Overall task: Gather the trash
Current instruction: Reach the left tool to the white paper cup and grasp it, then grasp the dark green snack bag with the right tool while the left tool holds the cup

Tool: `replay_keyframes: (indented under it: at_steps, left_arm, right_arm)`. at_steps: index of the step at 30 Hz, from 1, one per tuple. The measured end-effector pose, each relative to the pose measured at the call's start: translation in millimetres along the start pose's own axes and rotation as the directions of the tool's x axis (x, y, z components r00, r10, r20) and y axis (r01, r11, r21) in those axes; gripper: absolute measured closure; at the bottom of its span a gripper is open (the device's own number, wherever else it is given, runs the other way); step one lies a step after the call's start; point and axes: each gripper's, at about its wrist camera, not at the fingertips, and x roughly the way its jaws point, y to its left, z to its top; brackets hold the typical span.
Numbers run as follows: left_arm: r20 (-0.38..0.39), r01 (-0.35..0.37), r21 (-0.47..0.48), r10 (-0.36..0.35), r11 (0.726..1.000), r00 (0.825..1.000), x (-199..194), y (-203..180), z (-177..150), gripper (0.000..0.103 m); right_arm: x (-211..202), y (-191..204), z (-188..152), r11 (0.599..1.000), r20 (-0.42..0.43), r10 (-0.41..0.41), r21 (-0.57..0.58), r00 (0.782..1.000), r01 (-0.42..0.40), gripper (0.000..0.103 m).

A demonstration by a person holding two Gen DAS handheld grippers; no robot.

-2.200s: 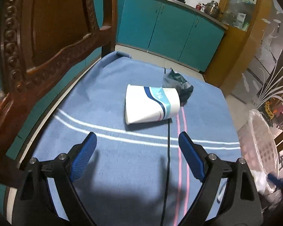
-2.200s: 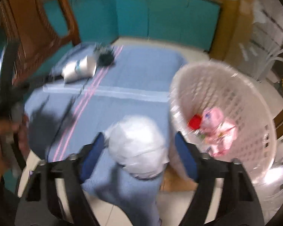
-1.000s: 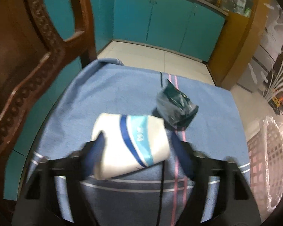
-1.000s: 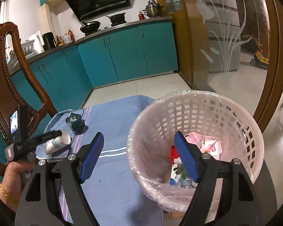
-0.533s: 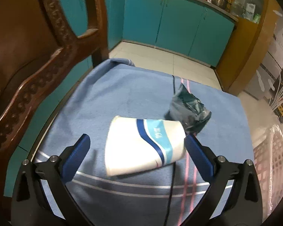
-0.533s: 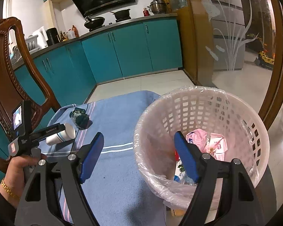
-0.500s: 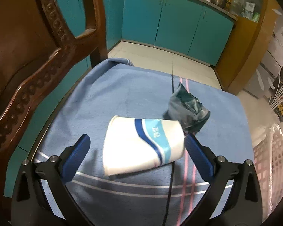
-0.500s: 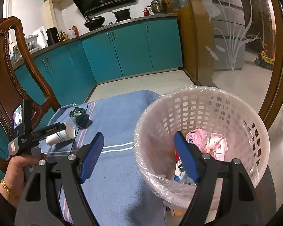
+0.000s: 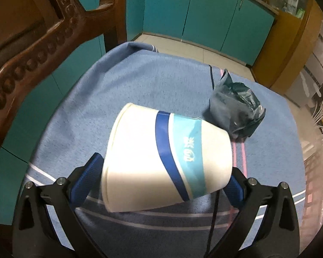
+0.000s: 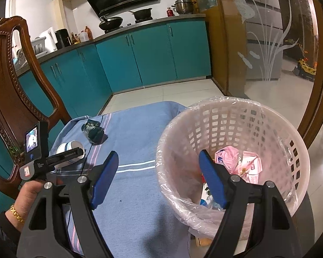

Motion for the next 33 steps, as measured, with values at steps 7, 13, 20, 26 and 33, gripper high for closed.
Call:
replay_keyframes:
  at_steps: [7, 13, 20, 26, 33]
  left_arm:
    - [0.135, 0.063, 0.089, -0.075, 0.994, 0.988, -63, -1, -1, 0.017]
    - [0.282, 0.108, 0.17, -0.153, 0.98, 0.947, -194, 26, -43, 0.017]
    - [0.264, 0.162, 0.14, -0.195, 0.977, 0.945, -227, 72, -86, 0.017]
    - [0.355, 0.101, 0.2, -0.168, 0.975, 0.92, -246, 76, -71, 0.017]
    - [0.315, 0.138, 0.204, -0.199, 0.969, 0.928, -231, 65, -67, 0.017]
  right_arm:
    - [10, 23, -1, 0.999, -0.014, 0.032, -0.04, 0.999, -0.032, 0.028]
    - [62, 98, 9, 0.977, -0.081, 0.116, -0.17, 0.99, -0.129, 0.027]
    - [190, 188, 36, 0.938, -0.196, 0.068, -0.323, 0.978, -0.13, 0.023]
    - [225, 198, 30, 0.939, -0.266, -0.007, -0.332, 0.964, -0.085, 0.054]
    - [104, 155, 25, 0.963, -0.14, 0.08, -0.247, 0.987, -0.113, 0.06]
